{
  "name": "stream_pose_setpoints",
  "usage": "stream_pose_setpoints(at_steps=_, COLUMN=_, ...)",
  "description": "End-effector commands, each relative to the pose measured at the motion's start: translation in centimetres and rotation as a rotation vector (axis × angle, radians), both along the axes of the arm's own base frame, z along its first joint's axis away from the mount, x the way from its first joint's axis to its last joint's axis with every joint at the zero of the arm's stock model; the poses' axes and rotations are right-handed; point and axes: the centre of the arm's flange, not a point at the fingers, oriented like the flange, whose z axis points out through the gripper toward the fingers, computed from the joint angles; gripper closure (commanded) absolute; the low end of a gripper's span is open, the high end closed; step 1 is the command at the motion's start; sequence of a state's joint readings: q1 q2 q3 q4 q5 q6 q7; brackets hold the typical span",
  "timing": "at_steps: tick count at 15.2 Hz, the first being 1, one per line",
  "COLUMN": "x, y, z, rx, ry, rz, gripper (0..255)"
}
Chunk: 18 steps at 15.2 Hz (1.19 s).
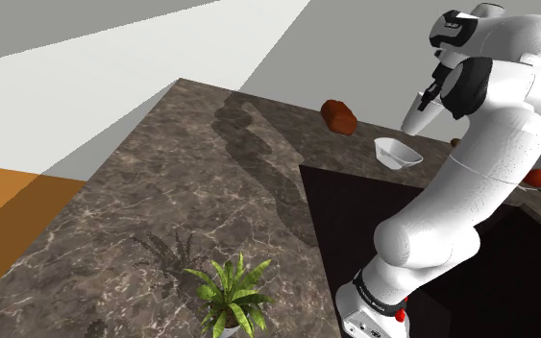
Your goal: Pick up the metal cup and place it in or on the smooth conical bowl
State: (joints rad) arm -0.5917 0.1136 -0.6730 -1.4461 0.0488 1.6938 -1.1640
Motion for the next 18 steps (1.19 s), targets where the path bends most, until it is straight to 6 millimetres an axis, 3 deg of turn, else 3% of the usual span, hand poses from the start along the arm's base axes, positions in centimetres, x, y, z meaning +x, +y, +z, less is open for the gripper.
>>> stream_pose_setpoints(at_steps=1, x=-0.1, y=0.0, z=-1.0, rx=-0.001, ry=0.0, rz=0.0, gripper=255)
stream_pose_setpoints(at_steps=14, x=-0.1, y=0.0, z=-8.3, rx=-0.001, ry=0.0, rz=0.0, gripper=255)
stream_pose_setpoints(at_steps=18, x=-0.1, y=0.0, z=-8.3, rx=-0.001, ry=0.0, rz=0.0, gripper=255)
